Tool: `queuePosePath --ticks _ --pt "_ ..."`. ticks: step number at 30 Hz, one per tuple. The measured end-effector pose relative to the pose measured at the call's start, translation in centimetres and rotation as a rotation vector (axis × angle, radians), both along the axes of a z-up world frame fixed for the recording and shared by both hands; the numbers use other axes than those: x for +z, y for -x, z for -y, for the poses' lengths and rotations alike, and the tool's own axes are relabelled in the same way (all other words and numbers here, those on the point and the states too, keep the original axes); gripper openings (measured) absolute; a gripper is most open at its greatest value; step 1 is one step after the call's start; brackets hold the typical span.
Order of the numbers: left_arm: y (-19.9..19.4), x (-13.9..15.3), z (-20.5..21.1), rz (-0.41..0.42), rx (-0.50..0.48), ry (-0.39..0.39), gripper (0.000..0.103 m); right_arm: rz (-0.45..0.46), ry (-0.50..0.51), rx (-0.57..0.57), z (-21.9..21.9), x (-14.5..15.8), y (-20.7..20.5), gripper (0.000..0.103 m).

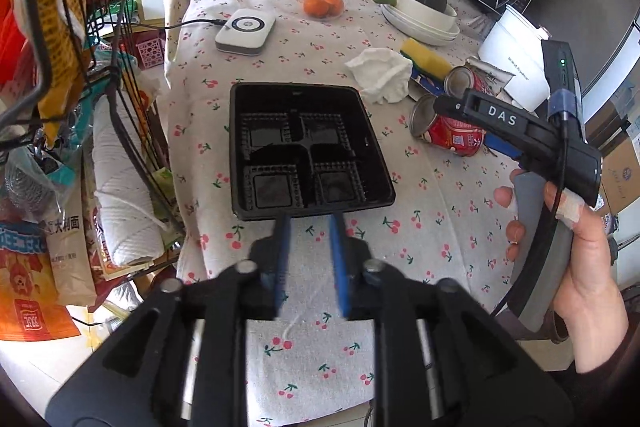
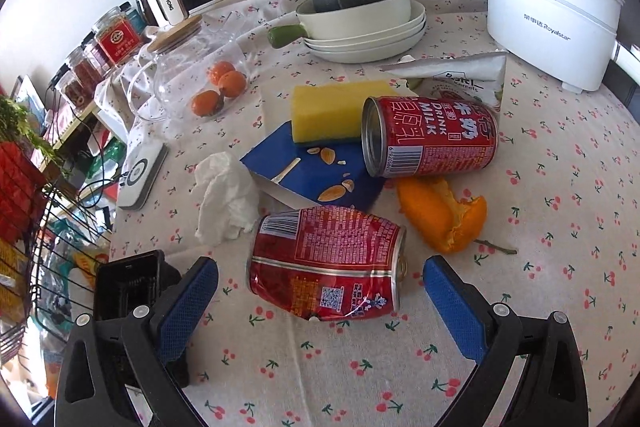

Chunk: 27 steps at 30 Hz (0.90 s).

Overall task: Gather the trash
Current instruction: 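Grasp the crushed red can with the right gripper while the left holds the trays, then carry the trays and crushed can over the bin and open the left gripper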

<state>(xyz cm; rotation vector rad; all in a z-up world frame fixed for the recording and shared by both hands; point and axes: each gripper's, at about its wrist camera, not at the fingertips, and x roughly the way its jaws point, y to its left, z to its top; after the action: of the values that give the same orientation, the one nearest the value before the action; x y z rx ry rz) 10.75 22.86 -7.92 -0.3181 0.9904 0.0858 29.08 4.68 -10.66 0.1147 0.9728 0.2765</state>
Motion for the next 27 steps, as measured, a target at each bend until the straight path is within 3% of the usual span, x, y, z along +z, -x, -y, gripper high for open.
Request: queuePosePath --ticks 1,3,4,5,9,11,16,22,27 --pt "0.2 0.1 -0.1 0.015 0.008 0.001 0.069 -0.001 0.01 -0.001 -0.2 -0.2 -0.2 0.103" --pt "0.3 0.3 -0.2 0.034 0.019 -0.005 0.076 -0.013 0.018 0.002 -0.4 -0.7 -0.7 0.103" --pt "0.1 0.2 -0.3 0.032 0.019 -0.004 0.076 -0.02 0.02 0.007 -0.4 -1.0 -0.9 0.1" --pt "-0.1 0.0 -0.5 0.032 0.024 -0.001 0.076 -0.02 0.027 0.012 -0.4 -1.1 -0.9 0.089" --pt "-1.0 -1.6 -1.2 0.005 0.071 0.028 0.076 -0.02 0.035 0.047 0.2 -1.0 -0.3 0.089" --pt "-1.5 -2.3 -1.2 -0.01 0.092 0.019 0.076 -0.02 0.038 0.073 0.9 -0.7 0.6 0.083" --pt "-2.8 -2.9 -1.1 -0.015 0.145 -0.015 0.076 -0.007 0.073 0.14 3.1 0.6 2.9 0.082" --pt "-4.7 -3.6 -0.9 -0.036 0.174 -0.035 0.076 -0.028 0.06 0.146 7.3 1.6 5.1 0.082" --pt "-5.5 -4.5 0.3 -0.071 0.157 -0.101 0.061 -0.021 0.088 0.155 10.6 2.9 6.8 0.082"
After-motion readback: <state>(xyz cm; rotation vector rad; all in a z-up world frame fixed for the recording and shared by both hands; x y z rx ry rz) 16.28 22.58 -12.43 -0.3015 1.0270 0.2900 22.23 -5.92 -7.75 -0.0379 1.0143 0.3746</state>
